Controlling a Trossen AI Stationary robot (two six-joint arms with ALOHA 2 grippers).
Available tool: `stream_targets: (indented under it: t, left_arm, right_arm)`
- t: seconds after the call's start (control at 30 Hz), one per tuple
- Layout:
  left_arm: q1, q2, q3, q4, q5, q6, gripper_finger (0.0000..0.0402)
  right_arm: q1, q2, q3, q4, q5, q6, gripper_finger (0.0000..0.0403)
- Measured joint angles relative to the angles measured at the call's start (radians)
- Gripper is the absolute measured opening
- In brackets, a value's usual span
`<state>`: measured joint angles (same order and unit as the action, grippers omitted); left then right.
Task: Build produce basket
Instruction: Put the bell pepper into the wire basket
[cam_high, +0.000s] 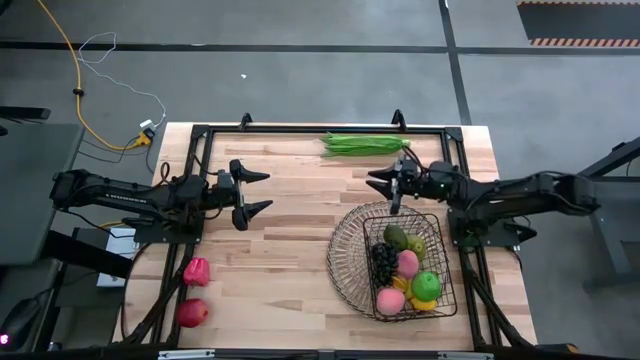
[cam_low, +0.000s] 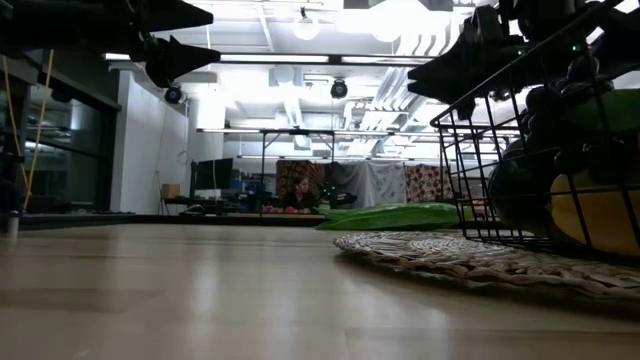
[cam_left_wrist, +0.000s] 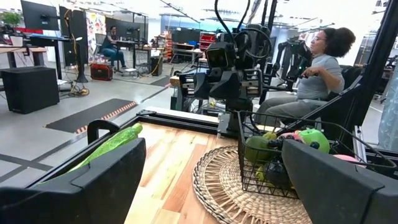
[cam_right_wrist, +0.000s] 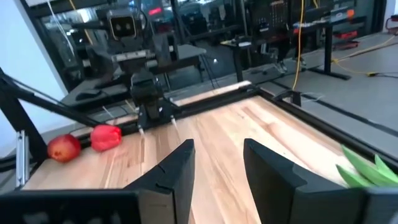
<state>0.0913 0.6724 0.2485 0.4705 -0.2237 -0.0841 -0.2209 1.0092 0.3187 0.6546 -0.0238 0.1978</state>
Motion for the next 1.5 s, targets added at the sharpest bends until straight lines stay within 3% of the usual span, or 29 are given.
stream_targets:
  t: [0.23, 0.43, 0.5, 0.63, 0.7, 1.03, 1.27, 1.4, 1.5]
  left_arm:
    - [0.000, 0.000, 0.000, 0.000, -0.005, -0.015, 0.0367]
    - [0.000, 0.000, 0.000, -0.001, -0.006, -0.017, 0.0367]
    - [0.000, 0.000, 0.000, -0.001, -0.007, -0.017, 0.0367]
    - [0.000, 0.000, 0.000, -0.002, -0.008, -0.010, 0.0367]
    - [0.000, 0.000, 0.000, -0.002, -0.008, -0.010, 0.0367]
    - [0.000, 0.000, 0.001, -0.008, 0.046, -0.107, 0.0367]
    - [-0.032, 0.040, 0.177, -0.436, 0.027, -0.261, 0.0367]
    - [-0.103, 0.114, 0.299, -0.791, -0.077, -0.451, 0.0367]
    - [-0.163, 0.184, 0.393, -1.109, -0.071, -0.648, 0.0367]
  right_arm:
    - [0.001, 0.019, 0.000, 0.001, 0.003, -0.023, 0.0129]
    - [0.001, 0.018, 0.000, 0.001, 0.087, -0.019, 0.0129]
    - [0.001, 0.018, 0.000, 0.001, 0.149, -0.006, 0.0129]
    - [-0.012, 0.018, 0.000, -0.004, 0.401, 0.128, 0.0129]
    - [-0.024, 0.018, 0.001, -0.023, 0.475, 0.164, 0.0129]
    - [-0.035, 0.018, 0.002, -0.021, 0.460, 0.161, 0.0129]
    - [-0.035, 0.018, 0.002, -0.015, 0.469, 0.161, 0.0129]
    - [-0.035, 0.018, 0.002, -0.015, 0.469, 0.161, 0.0129]
    - [-0.035, 0.018, 0.002, -0.015, 0.470, 0.161, 0.0129]
